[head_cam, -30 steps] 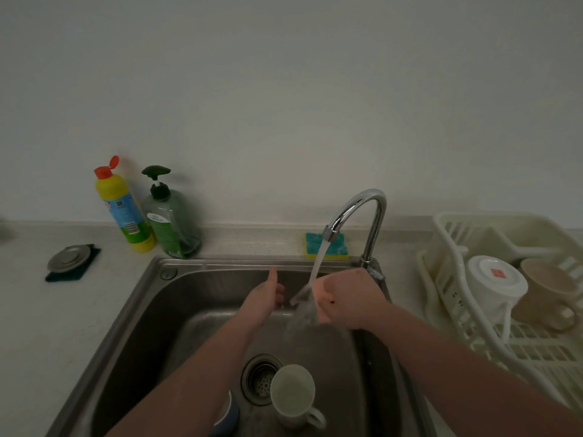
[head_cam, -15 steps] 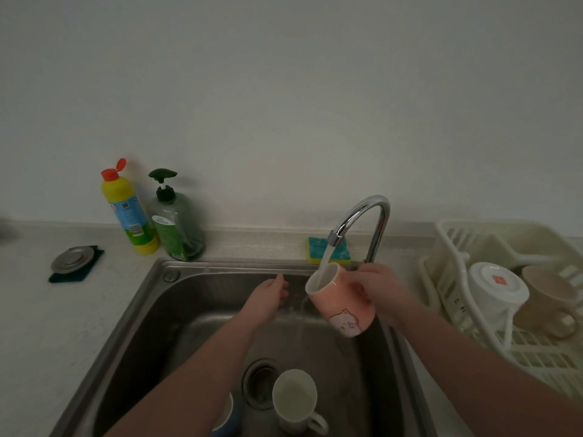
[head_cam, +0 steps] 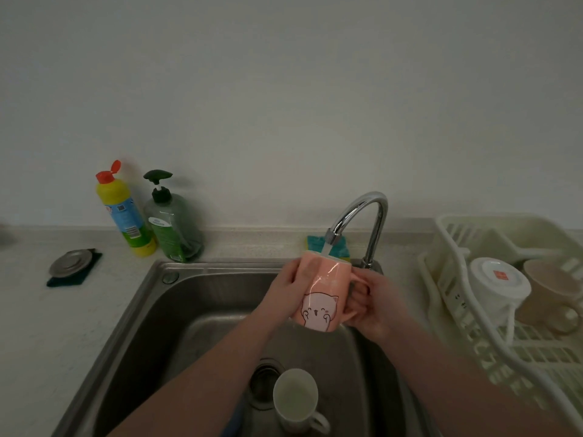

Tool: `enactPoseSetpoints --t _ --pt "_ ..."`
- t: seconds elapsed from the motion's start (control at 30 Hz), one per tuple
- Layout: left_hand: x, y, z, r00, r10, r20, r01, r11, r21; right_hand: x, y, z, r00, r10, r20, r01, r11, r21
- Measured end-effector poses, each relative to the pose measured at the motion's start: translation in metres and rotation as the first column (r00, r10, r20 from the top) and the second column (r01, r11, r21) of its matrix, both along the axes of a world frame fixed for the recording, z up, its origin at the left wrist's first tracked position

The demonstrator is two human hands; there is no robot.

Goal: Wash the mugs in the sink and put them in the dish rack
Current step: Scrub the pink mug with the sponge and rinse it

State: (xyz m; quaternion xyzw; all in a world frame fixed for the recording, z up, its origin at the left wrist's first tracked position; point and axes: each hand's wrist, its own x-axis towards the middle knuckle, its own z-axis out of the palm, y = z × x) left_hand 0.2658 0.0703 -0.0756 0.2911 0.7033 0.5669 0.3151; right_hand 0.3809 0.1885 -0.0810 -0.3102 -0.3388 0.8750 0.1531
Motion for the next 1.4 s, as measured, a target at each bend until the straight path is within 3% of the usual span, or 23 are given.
enactPoseSetpoints --t 0.1,0.3,0.37,0.43,0.53,0.7,0.77,0.93,1.03,1.13,1.23,1.33,1.4 --pt "0.0 0.007 -0.004 0.995 -0.084 -0.053 0.083 0.996 -0.008 0.007 0.004 -0.007 0.999 -0.043 0.0 0.043 0.999 0.009" --pt "0.01 0.019 -0.006 0.993 -0.105 0.053 0.101 0.992 0.075 0.014 0.01 -0.011 0.996 -0.091 -0.016 0.091 0.993 0.075" --pt "0.009 0.022 -0.01 0.987 -0.069 0.143 0.057 0.995 0.084 0.013 0.012 -0.007 0.999 -0.027 -0.035 0.033 0.985 0.172" --pt "0.007 0.023 -0.013 0.933 0.052 0.357 -0.081 0.995 0.066 0.011 0.011 -0.002 0.999 0.039 0.032 -0.049 0.925 0.377" --pt "0.0 0.023 -0.024 0.733 0.155 0.663 -0.251 0.966 0.052 0.0 0.004 0.002 0.986 0.058 0.158 -0.147 0.753 0.641" --pt "-0.009 0.014 -0.033 0.676 0.121 0.727 -0.202 0.979 0.025 -0.01 0.001 0.001 0.958 0.015 0.287 -0.256 0.496 0.83" --pt "-0.014 0.01 -0.035 0.68 0.075 0.729 -0.1 0.995 -0.009 -0.013 -0.001 0.004 0.952 0.002 0.306 -0.291 0.311 0.905" --pt "-0.019 0.007 -0.034 0.605 -0.003 0.796 -0.07 0.996 0.057 -0.018 0.0 -0.008 0.955 0.054 0.291 -0.253 -0.36 0.898" --pt "-0.015 0.011 -0.035 0.645 0.049 0.762 -0.099 0.995 0.02 -0.014 0.011 -0.017 0.905 0.041 0.424 -0.339 -0.535 0.774" --pt "-0.012 0.014 -0.037 0.675 0.051 0.736 -0.128 0.991 0.049 -0.004 0.013 -0.017 0.882 0.066 0.466 -0.337 -0.602 0.724" --pt "-0.013 0.018 -0.035 0.729 0.064 0.682 -0.213 0.967 0.138 0.001 0.011 -0.022 0.906 -0.011 0.424 -0.351 -0.58 0.735" --pt "-0.014 0.021 -0.033 0.786 0.118 0.607 -0.252 0.958 0.14 0.002 0.013 -0.015 0.841 -0.089 0.534 -0.514 -0.442 0.735" --pt "-0.01 0.022 -0.028 0.814 0.145 0.563 -0.278 0.948 0.157 0.002 0.015 -0.015 0.828 -0.071 0.556 -0.527 -0.438 0.729"
